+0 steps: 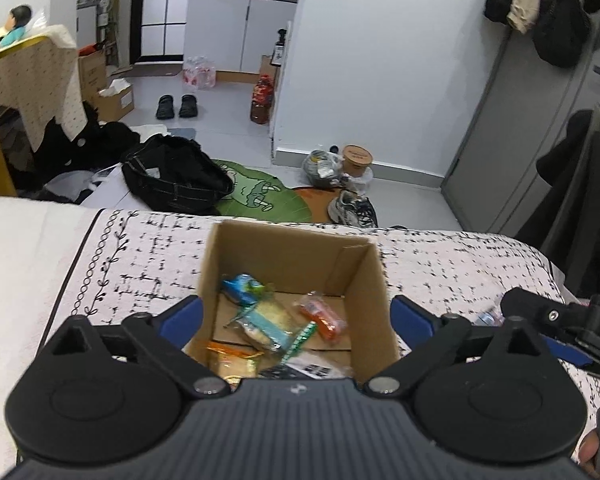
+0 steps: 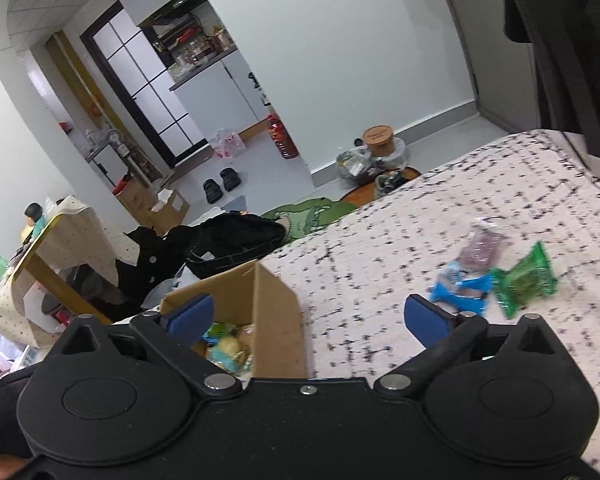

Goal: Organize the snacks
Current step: 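Move both open tools back over the remaining snacks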

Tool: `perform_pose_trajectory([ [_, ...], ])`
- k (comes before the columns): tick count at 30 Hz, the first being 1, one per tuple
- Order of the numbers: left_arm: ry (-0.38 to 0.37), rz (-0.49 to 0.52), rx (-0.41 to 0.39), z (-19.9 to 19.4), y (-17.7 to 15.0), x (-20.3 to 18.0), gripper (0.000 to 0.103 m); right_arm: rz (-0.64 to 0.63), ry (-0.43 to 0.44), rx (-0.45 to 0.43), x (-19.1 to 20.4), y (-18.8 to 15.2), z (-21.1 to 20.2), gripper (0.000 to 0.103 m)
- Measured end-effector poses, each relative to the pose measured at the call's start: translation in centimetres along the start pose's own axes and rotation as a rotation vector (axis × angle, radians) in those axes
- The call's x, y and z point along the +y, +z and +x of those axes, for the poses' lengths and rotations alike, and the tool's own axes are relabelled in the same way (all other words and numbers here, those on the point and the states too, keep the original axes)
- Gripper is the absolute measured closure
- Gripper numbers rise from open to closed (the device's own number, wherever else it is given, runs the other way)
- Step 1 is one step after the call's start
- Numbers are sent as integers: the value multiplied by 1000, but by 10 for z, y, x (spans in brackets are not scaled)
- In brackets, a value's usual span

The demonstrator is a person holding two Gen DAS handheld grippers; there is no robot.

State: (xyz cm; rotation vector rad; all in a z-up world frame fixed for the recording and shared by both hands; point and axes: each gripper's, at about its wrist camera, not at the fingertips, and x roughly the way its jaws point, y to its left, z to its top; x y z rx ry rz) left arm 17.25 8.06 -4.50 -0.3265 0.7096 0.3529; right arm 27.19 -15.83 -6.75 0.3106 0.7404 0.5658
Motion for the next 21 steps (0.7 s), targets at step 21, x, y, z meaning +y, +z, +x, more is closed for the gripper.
perform_pose_trajectory([
  [21, -100, 64, 18, -5, -9, -65, 0, -66, -77, 6, -70, 5, -50, 0],
])
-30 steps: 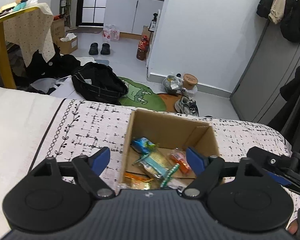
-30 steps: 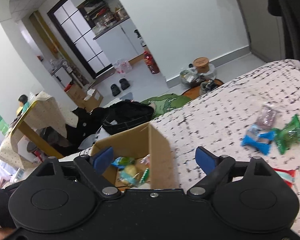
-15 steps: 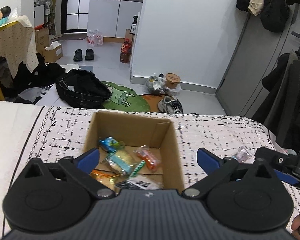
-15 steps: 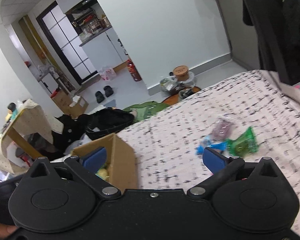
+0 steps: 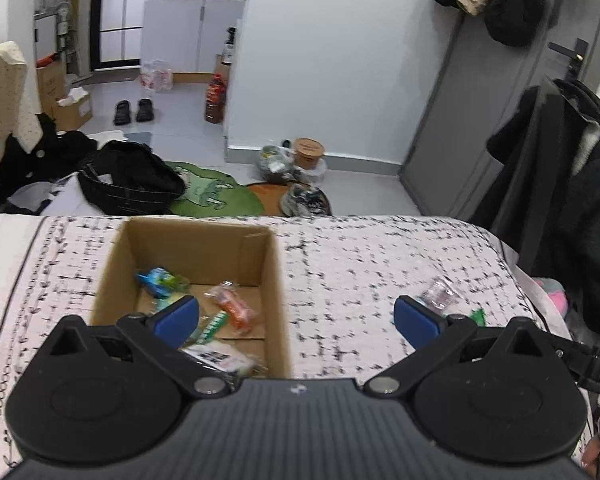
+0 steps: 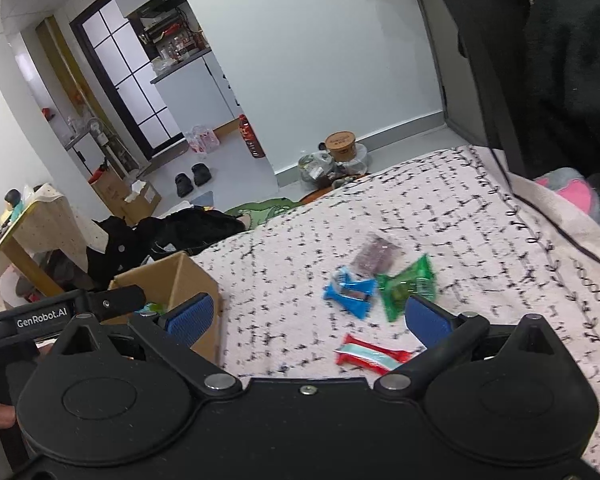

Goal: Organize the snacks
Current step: 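Move both open tools back over the remaining snacks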

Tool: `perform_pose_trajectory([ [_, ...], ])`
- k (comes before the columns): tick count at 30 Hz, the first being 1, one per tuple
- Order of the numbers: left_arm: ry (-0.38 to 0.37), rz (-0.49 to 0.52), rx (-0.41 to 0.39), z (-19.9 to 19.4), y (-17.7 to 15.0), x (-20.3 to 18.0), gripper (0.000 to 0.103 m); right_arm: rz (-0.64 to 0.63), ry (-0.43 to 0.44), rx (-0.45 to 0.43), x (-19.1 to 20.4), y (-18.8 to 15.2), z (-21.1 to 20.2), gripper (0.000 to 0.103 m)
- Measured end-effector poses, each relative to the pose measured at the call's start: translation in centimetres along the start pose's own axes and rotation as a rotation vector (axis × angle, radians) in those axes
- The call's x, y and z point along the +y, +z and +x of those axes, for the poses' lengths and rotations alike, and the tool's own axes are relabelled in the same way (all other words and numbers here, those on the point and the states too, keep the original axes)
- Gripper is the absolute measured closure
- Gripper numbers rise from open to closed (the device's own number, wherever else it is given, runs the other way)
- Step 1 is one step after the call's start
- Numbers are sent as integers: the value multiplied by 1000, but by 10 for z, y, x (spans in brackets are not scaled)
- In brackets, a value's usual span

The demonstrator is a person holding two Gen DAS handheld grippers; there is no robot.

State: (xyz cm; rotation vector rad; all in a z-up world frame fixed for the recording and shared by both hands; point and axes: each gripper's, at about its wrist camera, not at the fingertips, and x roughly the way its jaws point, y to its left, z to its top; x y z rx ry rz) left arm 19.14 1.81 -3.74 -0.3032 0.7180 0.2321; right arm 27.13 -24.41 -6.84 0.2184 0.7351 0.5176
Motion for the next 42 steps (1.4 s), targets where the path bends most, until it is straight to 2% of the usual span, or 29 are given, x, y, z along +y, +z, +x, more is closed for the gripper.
perform_pose_trajectory([
  [10, -50, 97, 43, 11, -10, -37, 0, 26, -73, -9, -42, -4, -21, 0],
  [18, -69, 123, 54, 25, -14, -54, 0, 45, -113, -2, -67, -9, -20, 1],
  [26, -116, 131, 103, 48, -21, -74, 3, 38, -123, 29, -81, -12, -13, 10],
  [30, -120, 137, 109, 60, -25, -81, 3, 38, -124, 39, -84, -12, -6, 11],
  [42, -150, 115, 118, 106, -31, -93, 13, 31, -92, 72, -86, -1, 39, 26],
])
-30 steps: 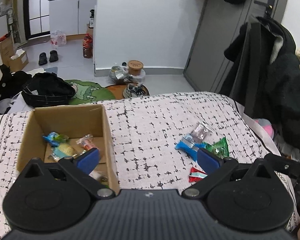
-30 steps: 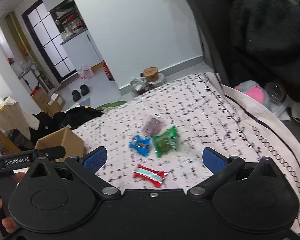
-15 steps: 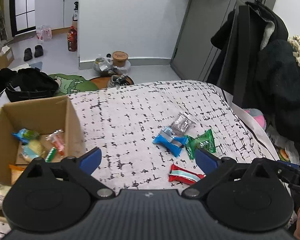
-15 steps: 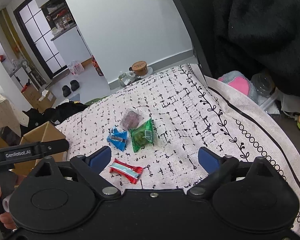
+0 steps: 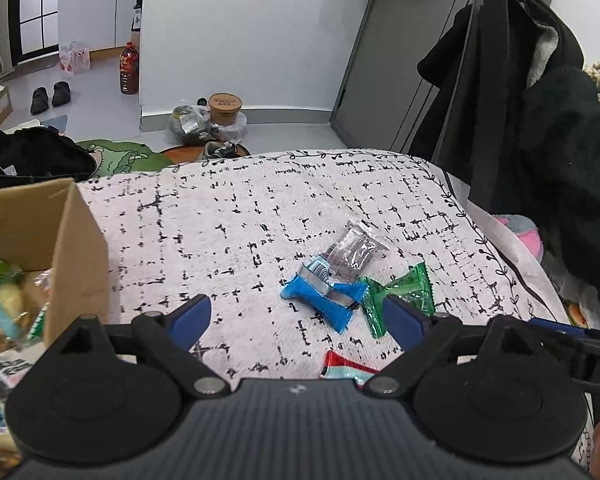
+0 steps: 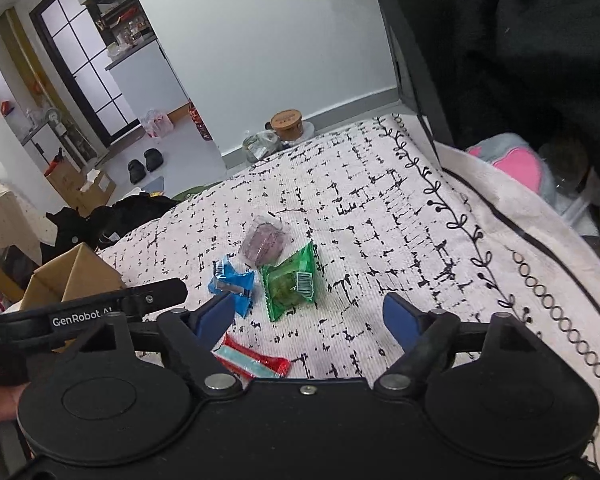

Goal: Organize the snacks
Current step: 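Move both open tools back over the remaining snacks, then grasp the blue packet with the left tool while the right tool grasps the green packet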

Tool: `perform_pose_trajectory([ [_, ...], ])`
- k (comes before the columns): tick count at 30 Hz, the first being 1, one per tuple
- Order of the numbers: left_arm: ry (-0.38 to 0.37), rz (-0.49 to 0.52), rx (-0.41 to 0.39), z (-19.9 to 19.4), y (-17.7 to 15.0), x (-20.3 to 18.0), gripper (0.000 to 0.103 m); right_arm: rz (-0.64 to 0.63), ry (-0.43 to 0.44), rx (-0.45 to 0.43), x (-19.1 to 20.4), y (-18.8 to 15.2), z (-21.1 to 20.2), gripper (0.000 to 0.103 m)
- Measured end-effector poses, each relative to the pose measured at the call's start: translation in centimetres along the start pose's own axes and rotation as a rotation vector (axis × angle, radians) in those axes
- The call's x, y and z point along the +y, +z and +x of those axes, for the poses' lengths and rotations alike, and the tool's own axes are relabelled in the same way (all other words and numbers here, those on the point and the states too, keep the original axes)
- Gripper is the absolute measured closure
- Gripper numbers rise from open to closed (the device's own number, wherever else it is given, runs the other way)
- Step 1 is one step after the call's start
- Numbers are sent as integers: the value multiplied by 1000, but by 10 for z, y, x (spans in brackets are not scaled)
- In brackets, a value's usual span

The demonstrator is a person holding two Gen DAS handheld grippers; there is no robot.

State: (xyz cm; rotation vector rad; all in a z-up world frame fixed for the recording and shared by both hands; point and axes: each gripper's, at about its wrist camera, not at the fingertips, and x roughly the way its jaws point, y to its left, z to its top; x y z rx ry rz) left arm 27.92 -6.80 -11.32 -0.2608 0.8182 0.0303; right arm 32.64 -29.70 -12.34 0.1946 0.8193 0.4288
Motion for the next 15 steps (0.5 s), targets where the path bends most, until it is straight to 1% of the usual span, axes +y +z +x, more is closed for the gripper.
perform_pose_trajectory([
  [3, -7, -29, -1, 11, 1, 3, 15, 12, 3, 16, -1, 3, 10, 29],
  [8, -18, -73, 21, 32, 4, 9, 20, 35, 23, 51, -3, 6, 25, 39],
  [11, -23, -85, 27, 41, 9, 8, 23, 33, 22, 69, -1, 9, 34, 41],
  [15, -41, -88, 39, 52, 13, 7, 31, 23, 28, 88, 3, 14, 46, 43],
])
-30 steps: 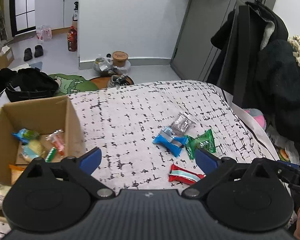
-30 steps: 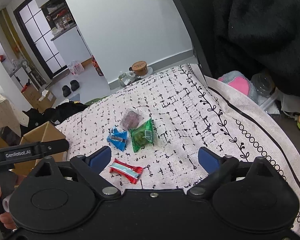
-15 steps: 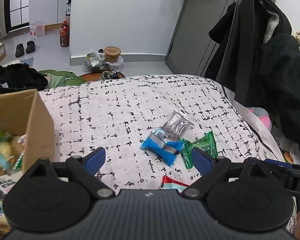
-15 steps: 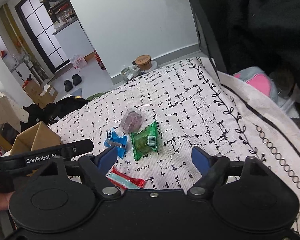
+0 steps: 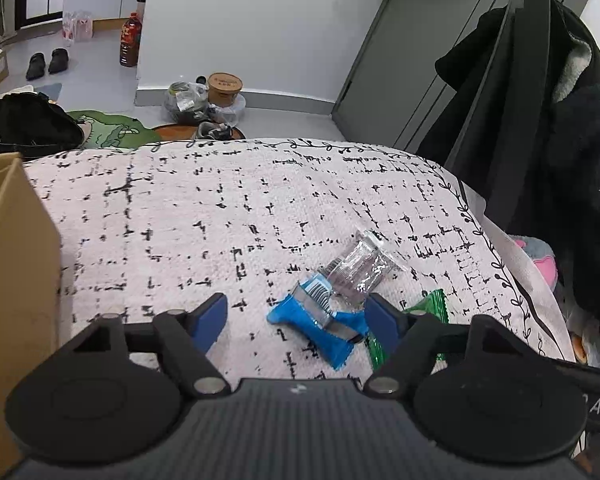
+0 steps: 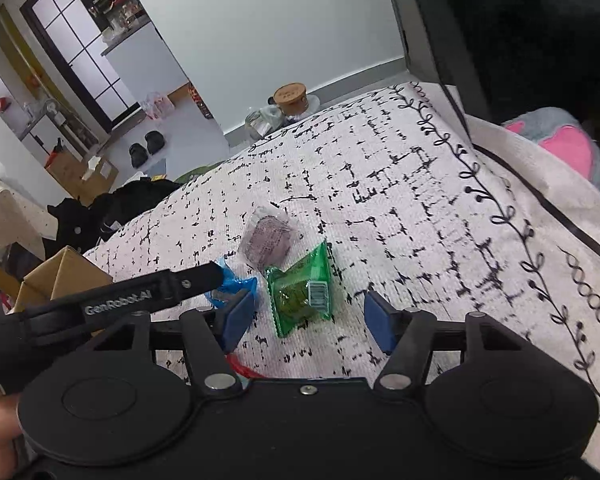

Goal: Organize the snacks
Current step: 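Grasp the blue packet with the left tool while the right tool grasps the green packet, then carry the blue and green packets in both tools over the box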

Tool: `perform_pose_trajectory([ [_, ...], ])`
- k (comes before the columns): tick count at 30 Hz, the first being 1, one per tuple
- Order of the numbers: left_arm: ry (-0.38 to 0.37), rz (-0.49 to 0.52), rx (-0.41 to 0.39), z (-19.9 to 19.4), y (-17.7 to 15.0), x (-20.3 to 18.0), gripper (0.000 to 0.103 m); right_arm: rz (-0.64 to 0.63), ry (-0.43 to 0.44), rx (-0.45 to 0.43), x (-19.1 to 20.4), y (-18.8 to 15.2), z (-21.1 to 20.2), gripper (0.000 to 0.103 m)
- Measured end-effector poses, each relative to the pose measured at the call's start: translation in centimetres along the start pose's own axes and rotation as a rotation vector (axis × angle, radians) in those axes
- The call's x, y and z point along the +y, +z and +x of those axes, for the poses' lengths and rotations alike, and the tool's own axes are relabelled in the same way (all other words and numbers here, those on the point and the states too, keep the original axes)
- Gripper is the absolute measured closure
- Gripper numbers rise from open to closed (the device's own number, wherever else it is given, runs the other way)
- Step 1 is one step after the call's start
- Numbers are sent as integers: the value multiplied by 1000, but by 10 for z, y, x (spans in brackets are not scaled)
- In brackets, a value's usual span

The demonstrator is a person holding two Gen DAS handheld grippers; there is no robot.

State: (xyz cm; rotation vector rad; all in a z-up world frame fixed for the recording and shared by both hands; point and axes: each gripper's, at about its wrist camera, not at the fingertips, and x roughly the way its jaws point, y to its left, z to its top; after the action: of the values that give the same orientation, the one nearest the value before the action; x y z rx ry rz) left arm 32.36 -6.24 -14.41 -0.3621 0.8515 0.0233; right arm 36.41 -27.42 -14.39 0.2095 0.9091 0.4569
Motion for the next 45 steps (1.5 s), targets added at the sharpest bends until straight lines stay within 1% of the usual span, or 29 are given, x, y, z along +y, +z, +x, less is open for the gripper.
perform_pose_trajectory([
  [3, -12, -9, 22, 11, 0, 1, 38, -10, 0, 17, 1, 2, 10, 44],
  [8, -46, -21, 54, 26, 1, 3, 41, -31, -3, 53, 4, 2, 24, 46],
  [11, -44, 7, 70, 30, 1, 3, 46, -51, -13, 66, 7, 2, 30, 46],
  [12, -42, 14, 73, 30, 1, 3, 49, -53, -15, 68, 8, 2, 31, 46],
  [13, -40, 19, 78, 30, 1, 4, 56, -48, -19, 70, 8, 2, 33, 46],
  [15, -52, 29, 90, 30, 3, 7, 66, -50, -29, 72, 10, 1, 36, 47],
  [16, -63, 29, 99, 30, 4, 9, 68, -52, -37, 72, 12, 1, 36, 47],
  [19, -80, 45, 114, 30, 7, 11, 69, -30, -47, 63, 13, 2, 38, 47],
  [23, -99, 68, 134, 28, 11, 14, 70, 12, -80, 32, 14, 3, 43, 60],
  [27, -90, 66, 122, 20, 13, 16, 70, 40, -97, -18, 15, -1, 40, 66],
  [30, -92, 65, 100, 5, 10, 18, 70, 65, -95, -34, 19, -8, 30, 67],
  [36, -97, 47, 56, -29, 7, 26, 70, 26, -92, -79, 43, -15, 0, 67],
  [45, -95, 61, -39, -84, 11, 29, 70, -2, -41, -154, 76, -18, -42, 67],
])
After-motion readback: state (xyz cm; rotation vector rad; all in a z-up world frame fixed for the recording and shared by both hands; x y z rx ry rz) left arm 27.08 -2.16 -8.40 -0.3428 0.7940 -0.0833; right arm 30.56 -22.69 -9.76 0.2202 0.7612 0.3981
